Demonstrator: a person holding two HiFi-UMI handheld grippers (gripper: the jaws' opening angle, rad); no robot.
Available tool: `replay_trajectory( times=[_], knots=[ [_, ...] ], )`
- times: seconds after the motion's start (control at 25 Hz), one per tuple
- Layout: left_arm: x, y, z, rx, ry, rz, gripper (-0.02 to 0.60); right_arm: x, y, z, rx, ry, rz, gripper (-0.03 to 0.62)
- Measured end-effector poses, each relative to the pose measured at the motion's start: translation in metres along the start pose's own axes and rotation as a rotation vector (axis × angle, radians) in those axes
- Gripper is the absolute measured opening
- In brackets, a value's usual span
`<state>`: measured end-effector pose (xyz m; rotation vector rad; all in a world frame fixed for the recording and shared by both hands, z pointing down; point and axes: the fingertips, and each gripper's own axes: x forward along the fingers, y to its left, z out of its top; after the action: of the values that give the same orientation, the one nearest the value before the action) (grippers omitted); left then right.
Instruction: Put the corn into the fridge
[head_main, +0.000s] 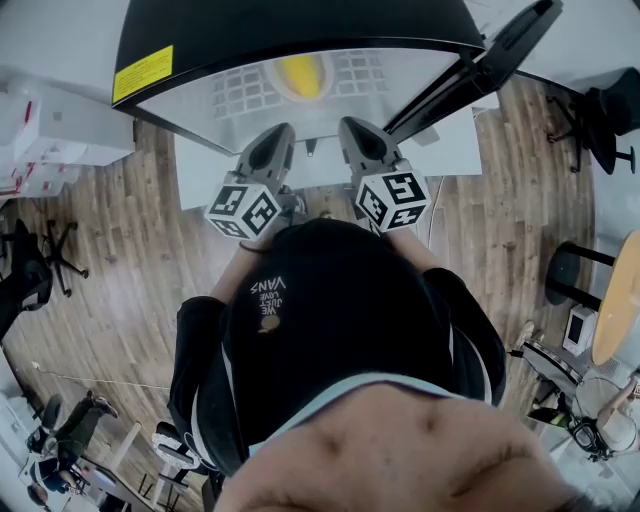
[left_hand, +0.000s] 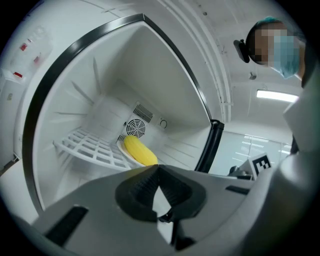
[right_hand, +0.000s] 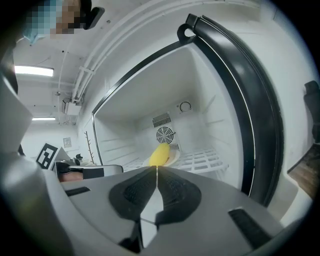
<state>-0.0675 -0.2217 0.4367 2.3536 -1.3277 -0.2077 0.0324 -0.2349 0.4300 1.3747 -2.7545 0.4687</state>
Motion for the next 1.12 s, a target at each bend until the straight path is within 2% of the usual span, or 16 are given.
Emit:
replay_trajectory(
  times=[0.68,1.12],
  knots=[
    [-0.022,-0.019,-0.013,0.001,-0.056,0.067,0.017,-0.027,0.008,-0.012,-0.033,0.02,0.077,0.018],
    [-0.036,-0.016,-0.006,0.021,-0.03,0.029,0.018,-0.03,0.024,-0.009,-0.036,-0.001,0.034,0.018]
  ],
)
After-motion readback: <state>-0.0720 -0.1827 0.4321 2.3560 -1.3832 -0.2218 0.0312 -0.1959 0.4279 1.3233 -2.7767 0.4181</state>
